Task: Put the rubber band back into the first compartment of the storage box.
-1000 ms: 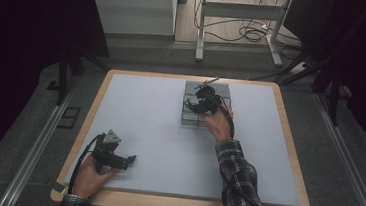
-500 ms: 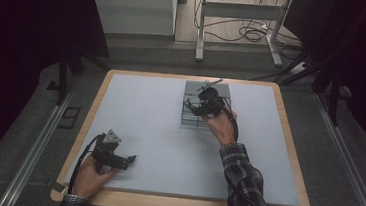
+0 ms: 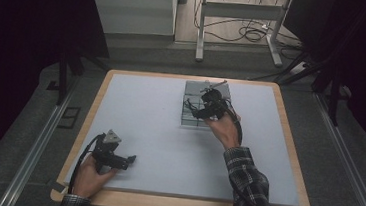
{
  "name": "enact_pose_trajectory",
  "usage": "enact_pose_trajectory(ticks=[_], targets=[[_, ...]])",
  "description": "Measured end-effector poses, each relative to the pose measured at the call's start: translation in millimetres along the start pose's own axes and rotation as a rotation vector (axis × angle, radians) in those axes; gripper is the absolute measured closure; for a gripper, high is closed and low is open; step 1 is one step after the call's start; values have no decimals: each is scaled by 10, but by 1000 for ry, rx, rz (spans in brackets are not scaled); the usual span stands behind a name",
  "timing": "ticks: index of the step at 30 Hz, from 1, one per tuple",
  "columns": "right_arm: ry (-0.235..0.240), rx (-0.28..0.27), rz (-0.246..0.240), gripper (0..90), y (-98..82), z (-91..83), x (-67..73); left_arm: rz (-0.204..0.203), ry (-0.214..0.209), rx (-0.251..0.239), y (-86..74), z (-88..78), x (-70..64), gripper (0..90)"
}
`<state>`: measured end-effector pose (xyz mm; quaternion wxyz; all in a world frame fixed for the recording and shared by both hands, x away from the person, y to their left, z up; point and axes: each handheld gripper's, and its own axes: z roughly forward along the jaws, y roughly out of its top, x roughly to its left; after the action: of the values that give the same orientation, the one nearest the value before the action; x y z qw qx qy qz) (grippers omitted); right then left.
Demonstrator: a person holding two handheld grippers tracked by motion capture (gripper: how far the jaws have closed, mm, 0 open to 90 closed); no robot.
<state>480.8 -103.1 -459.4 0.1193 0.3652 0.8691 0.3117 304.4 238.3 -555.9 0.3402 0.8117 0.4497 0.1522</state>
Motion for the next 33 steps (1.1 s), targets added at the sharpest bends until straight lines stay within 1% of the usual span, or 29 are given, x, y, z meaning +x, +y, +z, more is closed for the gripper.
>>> enact_pose_trajectory(ticks=[7, 11, 24, 33], targets=[[11, -4, 17, 304, -34, -56, 9, 1, 0, 0, 0, 0, 1, 0], [12, -2, 17, 285, -57, -81, 23, 0, 0, 0, 0, 0, 0, 0], [17, 10, 4, 233, -148, -154, 73, 0, 0, 0, 0, 0, 0, 0], [15, 10, -3, 216, -228, -234, 97, 0, 0, 0, 0, 0, 1, 0]])
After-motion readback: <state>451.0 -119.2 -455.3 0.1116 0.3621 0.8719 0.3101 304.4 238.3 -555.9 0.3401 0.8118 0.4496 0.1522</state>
